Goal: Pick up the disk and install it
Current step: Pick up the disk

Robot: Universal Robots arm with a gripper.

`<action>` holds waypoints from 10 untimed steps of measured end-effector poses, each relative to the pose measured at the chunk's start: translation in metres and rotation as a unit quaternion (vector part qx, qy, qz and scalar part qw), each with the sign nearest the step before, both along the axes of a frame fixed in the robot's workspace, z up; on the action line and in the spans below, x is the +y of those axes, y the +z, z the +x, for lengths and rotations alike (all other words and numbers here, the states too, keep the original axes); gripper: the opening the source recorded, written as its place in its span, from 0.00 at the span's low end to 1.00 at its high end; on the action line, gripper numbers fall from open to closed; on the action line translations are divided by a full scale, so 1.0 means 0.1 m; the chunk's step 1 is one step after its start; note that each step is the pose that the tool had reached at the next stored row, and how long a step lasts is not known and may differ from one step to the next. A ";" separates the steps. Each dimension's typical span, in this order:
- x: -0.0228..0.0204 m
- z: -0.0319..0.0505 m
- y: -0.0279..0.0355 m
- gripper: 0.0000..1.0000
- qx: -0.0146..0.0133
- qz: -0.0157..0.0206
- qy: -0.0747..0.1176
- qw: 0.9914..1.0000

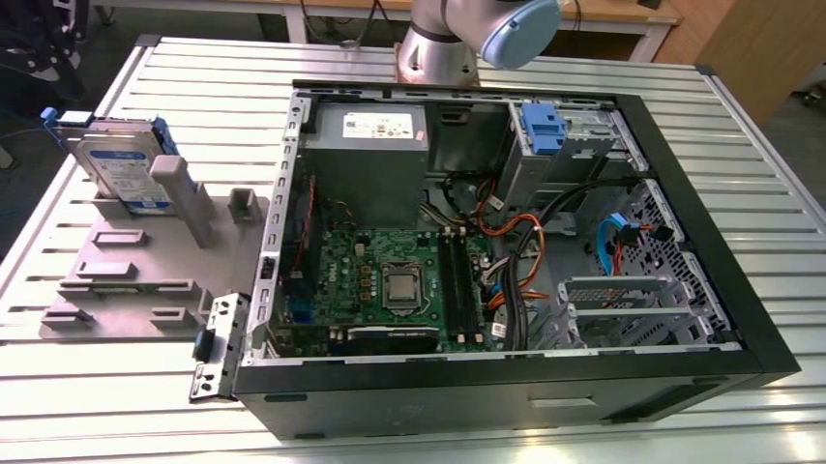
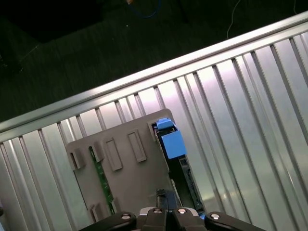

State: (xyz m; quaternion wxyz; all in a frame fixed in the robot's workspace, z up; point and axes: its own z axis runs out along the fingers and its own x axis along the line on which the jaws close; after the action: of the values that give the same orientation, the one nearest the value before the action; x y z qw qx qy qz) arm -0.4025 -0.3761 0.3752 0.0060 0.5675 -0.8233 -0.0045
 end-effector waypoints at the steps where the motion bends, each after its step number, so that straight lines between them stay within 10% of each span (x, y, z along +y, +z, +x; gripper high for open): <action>1: 0.012 -0.001 0.001 0.11 0.000 0.000 0.000 1.000; 10: 0.057 0.000 -0.013 0.11 0.000 0.001 0.011 1.000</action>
State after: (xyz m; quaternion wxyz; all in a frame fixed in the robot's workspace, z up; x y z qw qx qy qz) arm -0.4025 -0.3703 0.3740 0.0053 0.5763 -0.8172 -0.0054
